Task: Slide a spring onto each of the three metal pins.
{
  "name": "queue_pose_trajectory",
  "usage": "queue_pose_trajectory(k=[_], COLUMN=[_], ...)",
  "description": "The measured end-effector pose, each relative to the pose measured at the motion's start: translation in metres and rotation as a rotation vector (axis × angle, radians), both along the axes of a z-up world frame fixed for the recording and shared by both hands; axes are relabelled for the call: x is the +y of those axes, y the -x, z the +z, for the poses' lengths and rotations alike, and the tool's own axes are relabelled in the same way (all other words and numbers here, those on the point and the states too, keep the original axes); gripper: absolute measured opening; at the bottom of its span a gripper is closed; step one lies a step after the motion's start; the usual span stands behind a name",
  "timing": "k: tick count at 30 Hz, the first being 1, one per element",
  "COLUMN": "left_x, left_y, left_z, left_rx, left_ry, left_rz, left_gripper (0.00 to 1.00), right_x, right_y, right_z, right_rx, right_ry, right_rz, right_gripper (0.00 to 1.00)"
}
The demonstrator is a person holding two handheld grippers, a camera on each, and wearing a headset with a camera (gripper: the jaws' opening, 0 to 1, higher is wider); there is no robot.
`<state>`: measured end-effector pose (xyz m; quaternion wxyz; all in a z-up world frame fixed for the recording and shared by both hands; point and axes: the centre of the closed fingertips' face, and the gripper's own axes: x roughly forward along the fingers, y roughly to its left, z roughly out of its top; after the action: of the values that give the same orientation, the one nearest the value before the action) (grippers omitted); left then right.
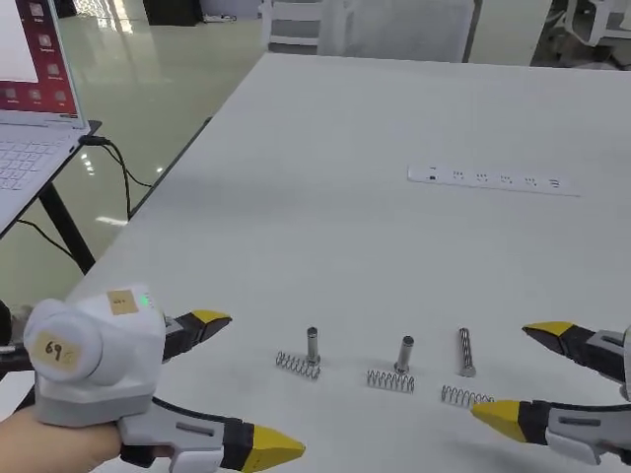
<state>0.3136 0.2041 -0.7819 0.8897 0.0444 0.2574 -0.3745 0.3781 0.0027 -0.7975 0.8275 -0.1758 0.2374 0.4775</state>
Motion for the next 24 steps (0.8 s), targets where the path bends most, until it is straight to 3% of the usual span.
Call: queue_pose_trajectory(k=[6,12,14,17,24], left_x=[-0.001,-0.001,-0.001,0.000,0.001], left_y=[0.002,0.004,0.004,0.003,0.003], left_z=[0.000,-0.001,-0.001,-0.001,0.001], left_rx=[0.001,0.005,0.005,0.003,0.000], left_ry=[-0.001,-0.003,-0.003,-0.005,-0.007], left_rz=[-0.003,-0.003,-0.003,-0.002,-0.004], left_gripper=[0.98,0.98,0.98,0.98,0.98], right_x=[0.001,0.005,0.007,0.011,0.015], right_y=[-0.013,-0.031,-0.035,-0.037,-0.049], right_z=[0.004,0.005,0.003,-0.004,-0.015], right_rx=[0.001,0.039,0.070,0.154,0.223], right_ry=[0.004,0.011,0.012,0.002,0.002], right_rz=[-0.023,-0.076,-0.093,-0.123,-0.197], right_gripper=[0.60,0.49,0.44,0.31,0.22])
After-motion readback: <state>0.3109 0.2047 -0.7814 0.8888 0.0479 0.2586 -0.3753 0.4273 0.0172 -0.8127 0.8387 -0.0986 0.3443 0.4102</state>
